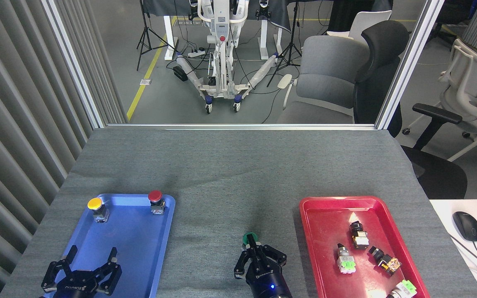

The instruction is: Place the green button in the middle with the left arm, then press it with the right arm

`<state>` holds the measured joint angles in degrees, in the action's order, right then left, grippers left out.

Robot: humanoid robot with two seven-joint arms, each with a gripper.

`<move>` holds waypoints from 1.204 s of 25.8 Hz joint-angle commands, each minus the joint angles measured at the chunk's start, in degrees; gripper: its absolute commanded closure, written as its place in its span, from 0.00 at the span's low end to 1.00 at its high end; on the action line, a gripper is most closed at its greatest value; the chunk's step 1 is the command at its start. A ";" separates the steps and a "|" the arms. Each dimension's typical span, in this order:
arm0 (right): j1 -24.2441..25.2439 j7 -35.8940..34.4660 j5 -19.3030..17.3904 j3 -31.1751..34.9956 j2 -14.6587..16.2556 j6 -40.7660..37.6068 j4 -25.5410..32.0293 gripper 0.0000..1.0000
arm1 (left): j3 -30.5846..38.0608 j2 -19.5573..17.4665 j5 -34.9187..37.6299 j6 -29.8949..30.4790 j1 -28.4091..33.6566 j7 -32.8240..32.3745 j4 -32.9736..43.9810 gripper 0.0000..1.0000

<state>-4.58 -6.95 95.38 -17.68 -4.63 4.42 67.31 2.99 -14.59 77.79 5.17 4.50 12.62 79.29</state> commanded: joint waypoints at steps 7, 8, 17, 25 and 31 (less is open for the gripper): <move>-0.25 -0.17 -0.63 -0.34 -0.11 1.56 -2.36 1.00 | 1.22 -0.18 -2.65 0.19 0.42 -0.76 0.34 0.00; -0.25 -0.44 -0.63 -0.69 -0.11 2.26 -1.13 1.00 | 1.22 -0.26 -2.65 0.72 0.42 -0.76 0.34 0.00; -0.25 -1.14 -2.74 -2.01 0.42 7.45 7.13 0.70 | 1.22 -1.85 -4.23 5.91 0.16 -0.93 0.43 0.00; 4.85 -3.07 -2.83 6.42 3.23 7.45 11.43 0.00 | 1.40 -5.71 -7.04 6.17 -0.46 -0.58 -0.19 0.00; 8.01 -3.51 -3.45 8.27 6.04 7.27 14.69 0.00 | 1.40 -7.82 -8.89 11.62 -2.04 -0.05 0.34 0.00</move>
<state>1.57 -10.11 92.41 -10.10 -0.01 11.83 79.68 4.41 -21.71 69.87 13.78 2.81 12.41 79.24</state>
